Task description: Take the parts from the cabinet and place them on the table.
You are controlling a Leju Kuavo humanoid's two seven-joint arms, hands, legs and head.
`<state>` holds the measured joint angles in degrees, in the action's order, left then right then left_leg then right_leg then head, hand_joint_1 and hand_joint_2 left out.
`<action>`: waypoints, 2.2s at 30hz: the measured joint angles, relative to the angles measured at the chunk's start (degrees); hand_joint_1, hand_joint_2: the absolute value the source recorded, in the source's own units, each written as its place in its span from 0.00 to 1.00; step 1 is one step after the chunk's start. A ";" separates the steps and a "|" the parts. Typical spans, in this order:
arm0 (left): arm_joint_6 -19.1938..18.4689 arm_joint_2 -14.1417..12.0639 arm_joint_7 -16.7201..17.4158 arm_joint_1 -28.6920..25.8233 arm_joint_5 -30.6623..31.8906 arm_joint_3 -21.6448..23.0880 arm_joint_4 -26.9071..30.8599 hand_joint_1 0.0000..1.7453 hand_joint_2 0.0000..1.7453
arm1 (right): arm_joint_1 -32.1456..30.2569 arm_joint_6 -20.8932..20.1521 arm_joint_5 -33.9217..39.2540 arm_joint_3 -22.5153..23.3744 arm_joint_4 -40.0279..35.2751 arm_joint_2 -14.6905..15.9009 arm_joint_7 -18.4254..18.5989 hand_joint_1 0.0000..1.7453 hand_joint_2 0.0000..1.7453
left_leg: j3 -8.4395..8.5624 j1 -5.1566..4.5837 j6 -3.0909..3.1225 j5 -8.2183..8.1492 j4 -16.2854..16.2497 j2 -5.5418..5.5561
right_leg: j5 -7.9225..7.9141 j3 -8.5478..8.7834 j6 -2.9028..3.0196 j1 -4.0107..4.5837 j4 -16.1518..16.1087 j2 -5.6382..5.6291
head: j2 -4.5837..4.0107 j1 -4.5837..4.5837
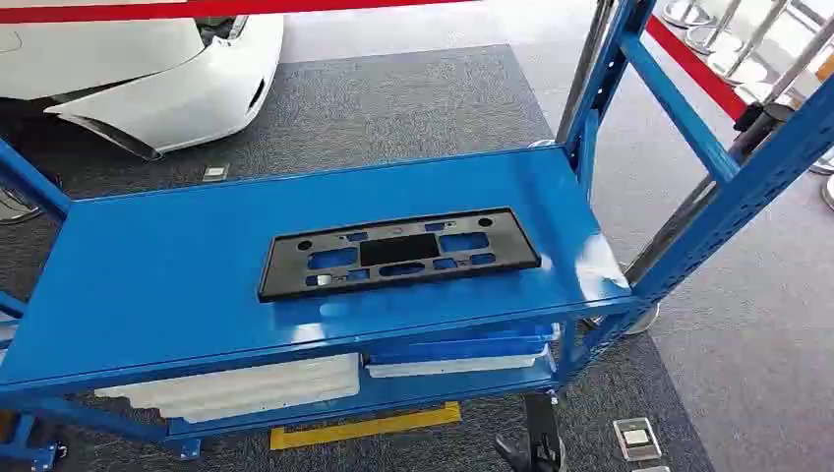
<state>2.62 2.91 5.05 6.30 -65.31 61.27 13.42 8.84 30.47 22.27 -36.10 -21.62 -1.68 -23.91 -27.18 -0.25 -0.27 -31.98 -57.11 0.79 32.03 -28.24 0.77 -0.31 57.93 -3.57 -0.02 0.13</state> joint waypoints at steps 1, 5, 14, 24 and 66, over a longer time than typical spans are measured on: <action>0.02 0.00 0.02 0.07 -0.17 0.54 -0.07 0.00 1.00 | -0.23 0.20 -1.15 0.50 -1.11 -0.15 -0.28 0.00 1.00 | 0.01 0.00 0.00 0.00 0.00 0.00 | 0.00 0.01 0.00 0.00 0.00 -0.01 | 0.00 0.00; 0.04 0.02 0.02 0.37 -1.25 2.25 -0.35 0.00 1.00 | -0.95 -0.66 -2.38 1.53 -6.51 -0.04 -1.99 0.00 1.00 | 0.02 0.00 0.00 0.01 0.00 0.00 | 0.00 0.02 0.00 0.00 0.01 -0.01 | 0.00 0.02; -0.02 0.09 0.11 0.70 -2.62 5.46 -0.94 0.00 1.00 | -1.24 -11.06 3.46 1.77 -17.56 1.51 -4.06 0.00 1.00 | 0.05 -0.01 0.01 0.02 -0.02 -0.01 | 0.00 0.04 0.00 -0.02 0.01 -0.01 | 0.00 0.02; -0.07 0.35 0.11 1.16 -3.65 9.16 -1.46 0.00 1.00 | -0.38 -28.53 11.18 0.32 -27.63 3.56 -5.07 0.00 1.00 | 0.06 -0.01 0.01 0.02 -0.02 0.00 | 0.00 0.06 0.00 -0.01 0.01 -0.01 | 0.00 0.02; 1.40 1.03 -1.01 1.54 -7.15 11.95 -2.43 0.00 1.00 | -0.36 -12.85 24.92 -1.97 -18.26 5.90 7.28 0.00 1.00 | -0.15 -0.18 0.23 0.42 0.12 -0.15 | 0.26 -0.42 0.02 0.02 0.34 0.22 | 0.00 0.90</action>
<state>4.02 3.93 4.04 7.84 -72.46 73.22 10.99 8.48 17.62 47.19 -38.07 -39.88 4.22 -16.63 -27.33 -0.44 -0.03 -31.56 -56.99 0.64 32.28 -28.66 0.79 -0.28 58.27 -3.35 -0.02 1.03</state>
